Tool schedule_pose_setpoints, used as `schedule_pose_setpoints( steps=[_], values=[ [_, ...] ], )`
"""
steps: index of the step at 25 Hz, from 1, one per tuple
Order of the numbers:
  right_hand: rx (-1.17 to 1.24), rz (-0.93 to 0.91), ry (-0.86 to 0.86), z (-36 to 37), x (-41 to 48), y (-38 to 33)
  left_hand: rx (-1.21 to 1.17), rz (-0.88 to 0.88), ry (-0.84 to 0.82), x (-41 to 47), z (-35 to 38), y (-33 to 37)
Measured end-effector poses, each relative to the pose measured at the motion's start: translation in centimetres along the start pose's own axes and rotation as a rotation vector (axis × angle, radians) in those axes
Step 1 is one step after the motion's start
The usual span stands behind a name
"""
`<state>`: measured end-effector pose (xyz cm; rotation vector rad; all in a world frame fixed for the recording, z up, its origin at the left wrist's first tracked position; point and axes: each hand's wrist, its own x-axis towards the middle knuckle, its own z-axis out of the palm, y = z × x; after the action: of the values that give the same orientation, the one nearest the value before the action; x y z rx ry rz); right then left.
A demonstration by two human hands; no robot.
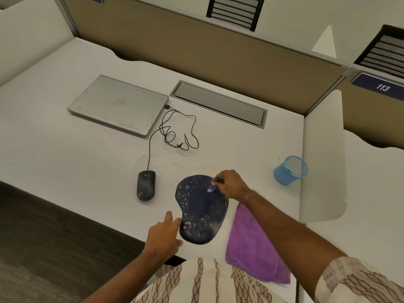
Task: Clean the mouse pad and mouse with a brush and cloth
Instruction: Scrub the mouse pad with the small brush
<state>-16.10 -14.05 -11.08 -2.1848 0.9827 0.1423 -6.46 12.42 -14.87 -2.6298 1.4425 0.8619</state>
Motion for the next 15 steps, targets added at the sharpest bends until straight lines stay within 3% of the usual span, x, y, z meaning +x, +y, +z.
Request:
schedule_pose_setpoints(
  steps=[5, 9, 15],
  values=[
    [0.006, 0.027, 0.132, -0.7, 0.2, 0.8, 0.001, -0.002, 0.003, 0.0, 0.0, 0.1],
    [-0.046, 0.03, 0.14, -2.0, 0.1, 1.7, -0.001, -0.002, 0.007, 0.0, 0.0, 0.1],
    [0.128, -0.022, 0.106, -0.1, 0.0, -0.8, 0.011, 0.001, 0.004, 0.0, -0.1, 0.1]
  ],
)
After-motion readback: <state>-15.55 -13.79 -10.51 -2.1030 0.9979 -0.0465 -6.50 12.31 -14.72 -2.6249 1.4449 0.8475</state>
